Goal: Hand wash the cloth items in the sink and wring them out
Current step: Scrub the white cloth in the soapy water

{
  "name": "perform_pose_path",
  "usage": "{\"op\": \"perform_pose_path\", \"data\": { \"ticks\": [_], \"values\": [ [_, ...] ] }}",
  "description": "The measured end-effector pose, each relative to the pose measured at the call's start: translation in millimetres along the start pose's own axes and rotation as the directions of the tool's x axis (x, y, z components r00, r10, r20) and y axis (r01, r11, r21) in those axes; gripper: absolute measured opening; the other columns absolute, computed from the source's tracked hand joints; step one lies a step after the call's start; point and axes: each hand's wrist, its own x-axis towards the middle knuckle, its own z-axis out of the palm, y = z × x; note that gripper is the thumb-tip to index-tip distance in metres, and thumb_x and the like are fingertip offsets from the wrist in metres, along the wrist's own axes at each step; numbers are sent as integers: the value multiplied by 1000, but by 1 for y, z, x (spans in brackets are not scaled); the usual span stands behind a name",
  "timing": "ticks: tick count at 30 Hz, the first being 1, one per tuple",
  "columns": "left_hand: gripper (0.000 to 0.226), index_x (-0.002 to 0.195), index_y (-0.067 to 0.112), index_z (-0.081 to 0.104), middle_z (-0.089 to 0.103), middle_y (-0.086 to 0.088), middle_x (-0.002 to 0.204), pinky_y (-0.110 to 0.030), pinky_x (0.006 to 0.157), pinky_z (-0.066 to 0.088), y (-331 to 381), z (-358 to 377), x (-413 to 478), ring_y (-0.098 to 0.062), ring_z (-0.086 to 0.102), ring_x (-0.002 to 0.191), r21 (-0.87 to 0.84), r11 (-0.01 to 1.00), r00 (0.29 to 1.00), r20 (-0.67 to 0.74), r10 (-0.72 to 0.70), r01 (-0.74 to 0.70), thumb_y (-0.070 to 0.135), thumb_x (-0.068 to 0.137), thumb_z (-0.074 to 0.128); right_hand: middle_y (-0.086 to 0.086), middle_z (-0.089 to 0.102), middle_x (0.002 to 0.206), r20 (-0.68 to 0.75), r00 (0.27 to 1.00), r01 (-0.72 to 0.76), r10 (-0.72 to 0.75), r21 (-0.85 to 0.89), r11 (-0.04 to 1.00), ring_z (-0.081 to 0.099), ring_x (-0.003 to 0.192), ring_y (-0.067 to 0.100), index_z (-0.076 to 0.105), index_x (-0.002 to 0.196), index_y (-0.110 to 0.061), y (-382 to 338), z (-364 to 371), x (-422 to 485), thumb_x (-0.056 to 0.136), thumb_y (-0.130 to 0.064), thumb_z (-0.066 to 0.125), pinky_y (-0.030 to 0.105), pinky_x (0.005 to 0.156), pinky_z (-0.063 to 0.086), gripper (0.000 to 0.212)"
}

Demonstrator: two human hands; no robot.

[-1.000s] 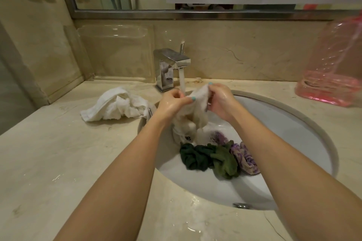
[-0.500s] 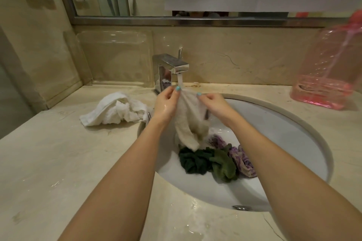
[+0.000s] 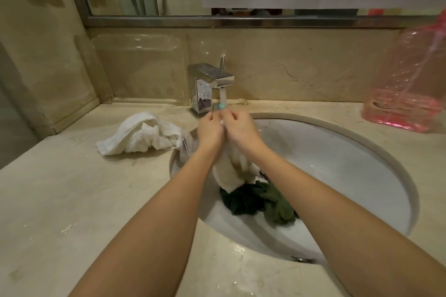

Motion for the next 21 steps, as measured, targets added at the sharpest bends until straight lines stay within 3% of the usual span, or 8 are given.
{"op": "perform_pose_path", "data": {
  "ticks": [3,5,7,10,13,16,18,21],
  "values": [
    [34,71,13,60,61,-5,69,-22,58,45,6,16,-29,-16,58,68,-12,999,994,100,39,-38,18,101,45,7,61,73,-209,963,-152,173,113,982,58,77,26,54,67,-15,3,-12,9,103,-26,38,31,65,45,41],
    [36,68,12,58,57,-5,63,-24,56,41,9,23,-38,-15,53,62,31,997,985,163,63,-69,20,101,47,14,65,85,-237,938,-209,254,201,957,63,85,30,57,72,-13,8,-21,9,103,-28,38,38,75,51,39],
    [34,65,12,56,55,-7,63,-28,59,39,13,21,-24,-19,50,65,-4,1000,996,88,9,-8,20,98,51,10,62,78,-214,961,-140,173,159,977,58,73,22,54,69,-14,3,-18,5,103,-24,38,29,63,45,39],
    [22,78,5,59,55,-10,70,-27,57,38,14,11,-8,-21,50,70,-76,993,994,-44,-99,96,12,97,50,-2,45,59,-156,984,-63,84,135,989,40,55,10,41,56,-18,-1,-4,2,101,-15,39,17,46,29,45],
    [30,74,10,58,58,-8,74,-30,65,42,13,19,-23,-21,54,73,-11,999,997,59,-52,53,16,101,45,6,56,72,-204,955,-170,214,215,962,54,71,22,49,64,-17,12,-10,13,101,-19,39,27,64,41,39],
    [35,73,15,56,59,-8,77,-30,66,41,11,28,-30,-18,54,73,124,992,985,171,1,-23,28,103,43,15,61,96,-156,917,-318,366,264,910,62,102,35,58,92,-7,21,-19,12,102,-20,39,39,84,47,26],
    [38,66,15,52,55,-8,70,-31,62,37,12,21,-15,-20,50,70,57,998,996,89,-18,13,24,102,46,16,63,101,-178,937,-266,300,192,945,61,101,32,61,102,-5,16,-14,7,103,-20,38,35,81,46,27],
    [36,63,14,52,52,-3,64,-28,65,38,9,10,4,-21,50,72,10,997,997,-5,-75,75,15,99,51,8,60,78,-168,979,-106,117,74,992,52,78,22,60,76,-9,0,-3,2,102,-19,38,27,60,38,35]
  ]
}}
